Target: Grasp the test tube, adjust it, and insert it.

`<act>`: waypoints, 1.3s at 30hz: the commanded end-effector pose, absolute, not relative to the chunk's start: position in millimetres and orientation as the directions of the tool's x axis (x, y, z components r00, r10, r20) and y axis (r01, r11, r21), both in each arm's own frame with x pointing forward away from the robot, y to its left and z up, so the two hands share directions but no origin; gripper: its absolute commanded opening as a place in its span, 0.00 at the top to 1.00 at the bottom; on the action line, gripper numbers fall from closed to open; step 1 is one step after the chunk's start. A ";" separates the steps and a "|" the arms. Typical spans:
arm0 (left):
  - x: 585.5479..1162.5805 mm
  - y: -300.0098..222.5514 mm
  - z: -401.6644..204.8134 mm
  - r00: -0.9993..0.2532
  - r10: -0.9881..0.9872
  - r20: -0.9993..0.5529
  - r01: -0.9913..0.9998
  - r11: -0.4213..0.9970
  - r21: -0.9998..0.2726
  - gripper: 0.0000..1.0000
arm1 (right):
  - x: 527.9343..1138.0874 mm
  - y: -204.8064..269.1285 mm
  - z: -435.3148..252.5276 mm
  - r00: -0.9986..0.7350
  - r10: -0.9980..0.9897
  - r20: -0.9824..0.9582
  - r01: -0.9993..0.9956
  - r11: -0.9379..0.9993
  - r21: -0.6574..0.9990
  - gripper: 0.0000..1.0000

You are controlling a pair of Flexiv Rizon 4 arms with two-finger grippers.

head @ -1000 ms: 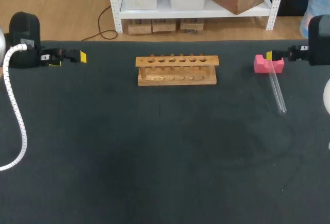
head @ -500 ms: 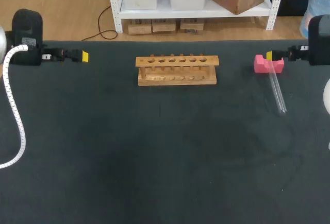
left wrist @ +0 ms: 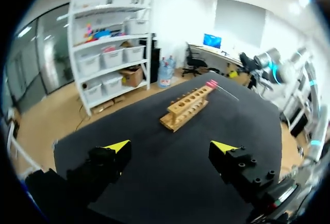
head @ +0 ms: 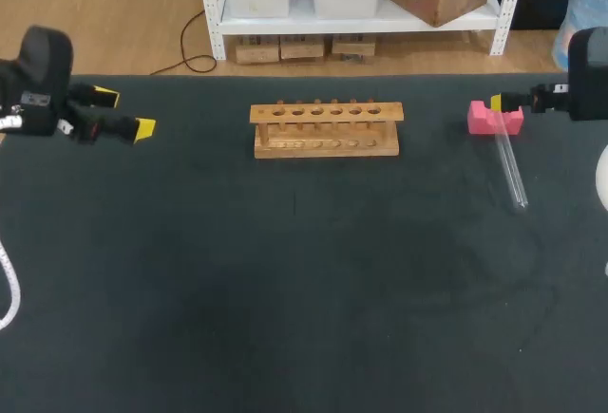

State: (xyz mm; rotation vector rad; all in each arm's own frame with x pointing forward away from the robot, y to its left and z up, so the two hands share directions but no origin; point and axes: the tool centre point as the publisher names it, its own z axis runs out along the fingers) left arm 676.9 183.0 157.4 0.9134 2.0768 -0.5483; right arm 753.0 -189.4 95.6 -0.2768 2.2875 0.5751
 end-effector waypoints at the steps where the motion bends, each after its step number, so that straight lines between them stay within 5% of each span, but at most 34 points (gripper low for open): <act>1: 669.8 190.4 156.6 -0.285 0.315 -0.905 0.864 0.493 -0.101 0.00 | 752.5 -189.6 96.2 -0.698 -0.026 -0.716 -0.361 0.876 0.319 0.00; 39: 694.2 182.5 146.7 0.094 0.473 -0.876 0.932 0.269 0.245 0.00 | 752.5 -189.6 96.2 -0.698 -0.026 -0.716 -0.361 0.876 0.319 0.00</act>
